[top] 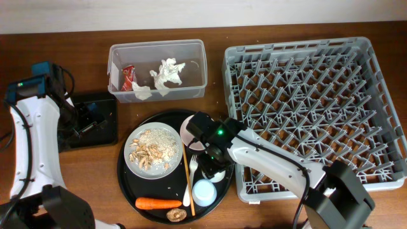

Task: Sort waste into correct bins and load items into the dishwasher rack
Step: 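Grasp the white cup on the tray with the right gripper, then place the white cup upside down in the rack's right side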

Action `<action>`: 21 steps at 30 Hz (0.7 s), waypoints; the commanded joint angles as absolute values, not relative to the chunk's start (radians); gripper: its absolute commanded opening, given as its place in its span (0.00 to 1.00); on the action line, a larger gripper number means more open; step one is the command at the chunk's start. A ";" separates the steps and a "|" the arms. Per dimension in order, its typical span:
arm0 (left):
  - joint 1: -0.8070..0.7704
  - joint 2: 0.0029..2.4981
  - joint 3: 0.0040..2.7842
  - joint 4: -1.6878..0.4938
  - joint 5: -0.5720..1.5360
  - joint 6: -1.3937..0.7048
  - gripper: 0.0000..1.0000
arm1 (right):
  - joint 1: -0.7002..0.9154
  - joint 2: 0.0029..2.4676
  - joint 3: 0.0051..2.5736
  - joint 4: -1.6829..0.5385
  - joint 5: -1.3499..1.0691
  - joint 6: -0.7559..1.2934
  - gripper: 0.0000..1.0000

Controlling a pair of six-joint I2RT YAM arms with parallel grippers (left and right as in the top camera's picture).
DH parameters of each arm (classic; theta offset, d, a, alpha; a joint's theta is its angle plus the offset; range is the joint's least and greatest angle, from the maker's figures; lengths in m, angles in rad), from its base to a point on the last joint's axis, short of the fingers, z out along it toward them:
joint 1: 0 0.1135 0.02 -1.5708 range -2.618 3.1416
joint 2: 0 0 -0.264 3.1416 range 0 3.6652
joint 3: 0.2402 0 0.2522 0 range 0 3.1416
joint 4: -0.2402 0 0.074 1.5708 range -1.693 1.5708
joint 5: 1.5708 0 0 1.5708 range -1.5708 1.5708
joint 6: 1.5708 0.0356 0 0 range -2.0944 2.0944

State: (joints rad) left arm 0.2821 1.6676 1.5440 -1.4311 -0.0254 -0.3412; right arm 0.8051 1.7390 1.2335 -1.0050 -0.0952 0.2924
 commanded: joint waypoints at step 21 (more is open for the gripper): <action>0.284 1.654 1.545 -1.433 -0.015 -0.354 0.99 | -0.517 1.395 1.625 -1.418 0.102 0.158 0.52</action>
State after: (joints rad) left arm 0.2821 1.6676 1.5436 -1.4322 -0.0223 -0.3412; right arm -0.4015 1.3624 1.6203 -1.4322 0.0975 0.1864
